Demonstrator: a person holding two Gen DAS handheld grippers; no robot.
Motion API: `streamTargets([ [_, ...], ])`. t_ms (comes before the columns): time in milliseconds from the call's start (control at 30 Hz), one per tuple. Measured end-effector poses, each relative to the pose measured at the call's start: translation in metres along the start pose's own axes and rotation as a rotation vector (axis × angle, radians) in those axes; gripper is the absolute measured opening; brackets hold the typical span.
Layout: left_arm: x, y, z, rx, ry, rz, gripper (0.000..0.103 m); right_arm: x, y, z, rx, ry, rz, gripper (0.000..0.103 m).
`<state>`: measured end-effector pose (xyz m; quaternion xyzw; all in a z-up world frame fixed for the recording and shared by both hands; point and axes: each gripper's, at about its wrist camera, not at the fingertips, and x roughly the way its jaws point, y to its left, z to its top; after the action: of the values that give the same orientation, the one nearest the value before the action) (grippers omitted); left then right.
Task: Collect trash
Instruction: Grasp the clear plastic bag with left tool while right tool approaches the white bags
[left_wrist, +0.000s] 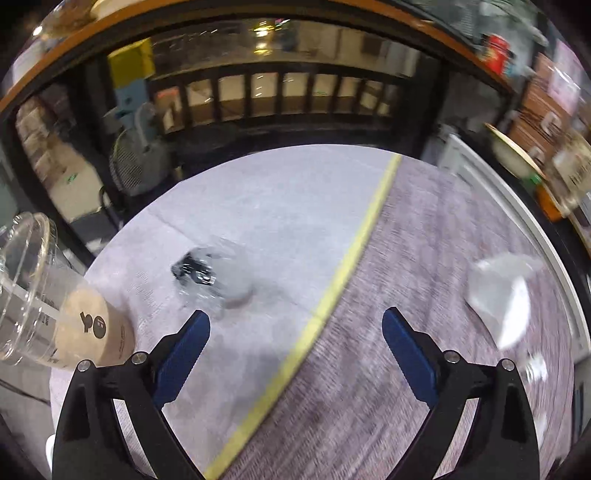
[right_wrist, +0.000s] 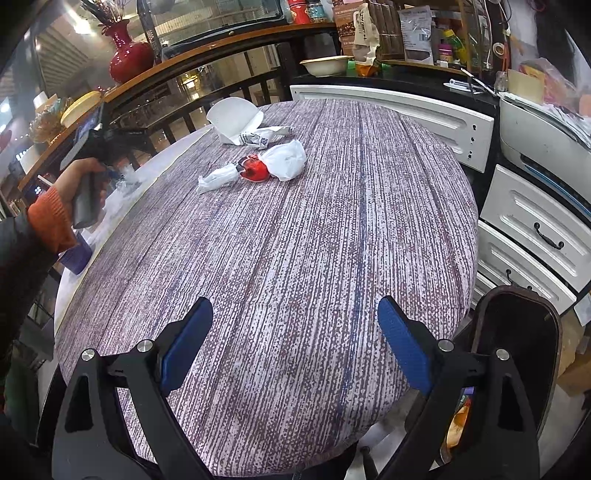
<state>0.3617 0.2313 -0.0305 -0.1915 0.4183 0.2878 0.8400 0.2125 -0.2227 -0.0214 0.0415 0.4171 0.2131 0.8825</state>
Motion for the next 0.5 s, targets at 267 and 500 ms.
streamTargets([
  [267,0.025,0.021,0.023,-0.077,-0.021,0.149,0.085,0.006,0.000,0.003,-0.011,0.014,-0.008,0.090],
  [500,0.008,0.021,0.025,-0.100,-0.109,0.195,0.079,0.018,0.000,0.002,-0.010,0.046,-0.010,0.090],
])
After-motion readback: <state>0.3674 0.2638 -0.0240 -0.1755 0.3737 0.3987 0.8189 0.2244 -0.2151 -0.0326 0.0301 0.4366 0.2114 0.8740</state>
